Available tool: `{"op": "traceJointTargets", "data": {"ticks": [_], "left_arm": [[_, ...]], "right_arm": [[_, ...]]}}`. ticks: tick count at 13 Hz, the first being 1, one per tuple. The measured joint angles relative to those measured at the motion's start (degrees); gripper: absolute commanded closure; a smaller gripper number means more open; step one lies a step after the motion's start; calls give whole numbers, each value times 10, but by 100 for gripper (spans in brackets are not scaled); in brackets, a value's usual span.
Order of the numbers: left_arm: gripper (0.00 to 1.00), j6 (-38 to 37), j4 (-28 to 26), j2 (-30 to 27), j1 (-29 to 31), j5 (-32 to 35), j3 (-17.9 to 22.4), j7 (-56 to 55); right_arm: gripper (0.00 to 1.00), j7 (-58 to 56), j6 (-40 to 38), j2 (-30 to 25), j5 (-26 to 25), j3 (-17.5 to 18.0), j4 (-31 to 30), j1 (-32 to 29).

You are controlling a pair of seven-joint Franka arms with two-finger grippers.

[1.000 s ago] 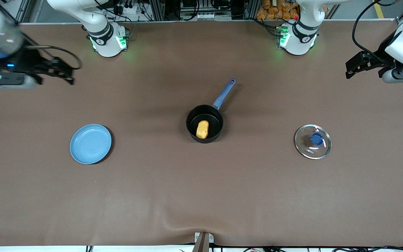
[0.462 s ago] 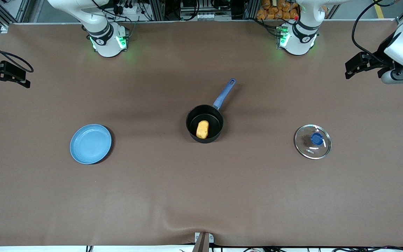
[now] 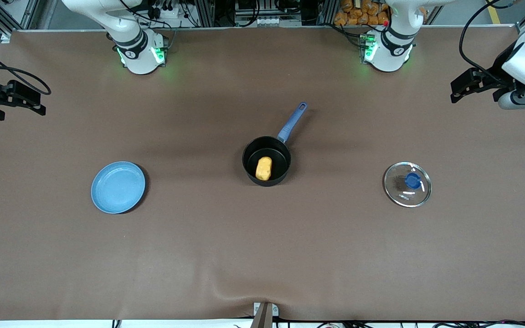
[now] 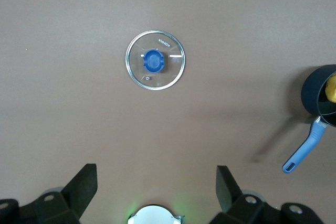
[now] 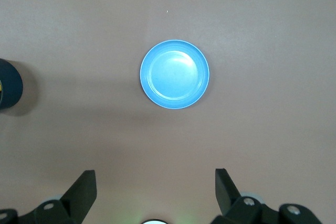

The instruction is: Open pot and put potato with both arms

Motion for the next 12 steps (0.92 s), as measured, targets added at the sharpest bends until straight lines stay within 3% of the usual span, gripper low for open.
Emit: {"op": "traceJointTargets", "data": {"ticks": [12], "left_arm": [[0, 1, 11, 0, 2, 0, 3, 1]], "right_arm": [[0, 0, 0, 0, 0, 2, 0, 2]]}}
